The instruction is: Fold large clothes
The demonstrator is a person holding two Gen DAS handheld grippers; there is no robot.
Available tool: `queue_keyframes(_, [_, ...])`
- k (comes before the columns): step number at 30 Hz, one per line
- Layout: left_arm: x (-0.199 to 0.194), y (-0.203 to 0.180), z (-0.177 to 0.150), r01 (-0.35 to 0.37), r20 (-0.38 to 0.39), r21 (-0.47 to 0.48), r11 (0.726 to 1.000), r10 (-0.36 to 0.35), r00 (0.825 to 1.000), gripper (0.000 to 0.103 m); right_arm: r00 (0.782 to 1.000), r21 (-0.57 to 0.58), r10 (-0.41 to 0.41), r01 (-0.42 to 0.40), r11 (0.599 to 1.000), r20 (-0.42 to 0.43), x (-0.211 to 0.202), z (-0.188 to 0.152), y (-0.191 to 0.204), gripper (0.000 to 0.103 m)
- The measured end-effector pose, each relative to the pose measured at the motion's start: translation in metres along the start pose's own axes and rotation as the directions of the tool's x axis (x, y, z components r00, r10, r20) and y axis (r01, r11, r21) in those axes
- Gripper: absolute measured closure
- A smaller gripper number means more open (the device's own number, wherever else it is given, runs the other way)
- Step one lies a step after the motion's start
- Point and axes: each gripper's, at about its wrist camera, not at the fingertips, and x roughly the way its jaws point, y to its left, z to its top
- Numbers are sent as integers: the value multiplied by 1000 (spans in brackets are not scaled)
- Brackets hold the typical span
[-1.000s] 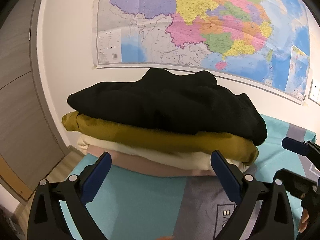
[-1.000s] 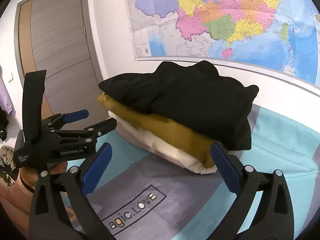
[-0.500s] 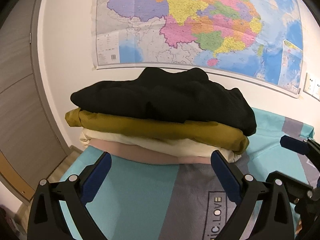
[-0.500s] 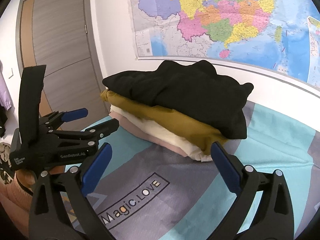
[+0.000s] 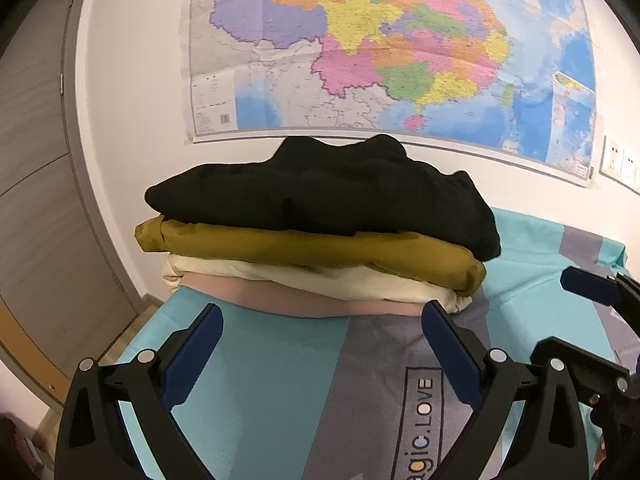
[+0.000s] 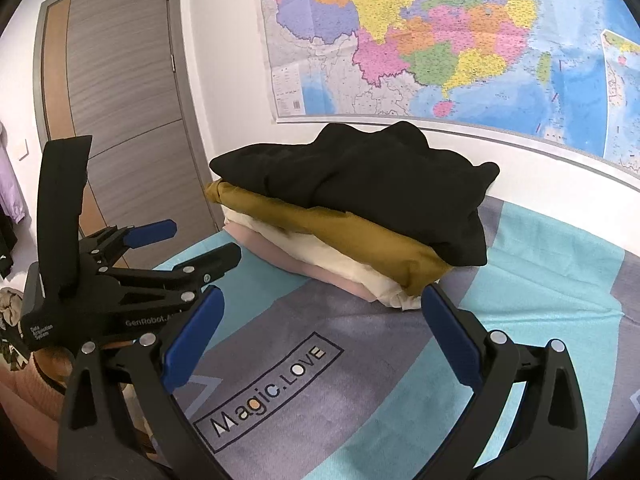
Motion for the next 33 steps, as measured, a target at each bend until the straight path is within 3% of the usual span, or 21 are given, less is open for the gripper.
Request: queue_keyframes(33, [-6, -2, -6, 10, -2, 15, 1000, -10, 1000, 7, 1000, 29, 0, 0, 1000, -9, -8, -8, 1, 6])
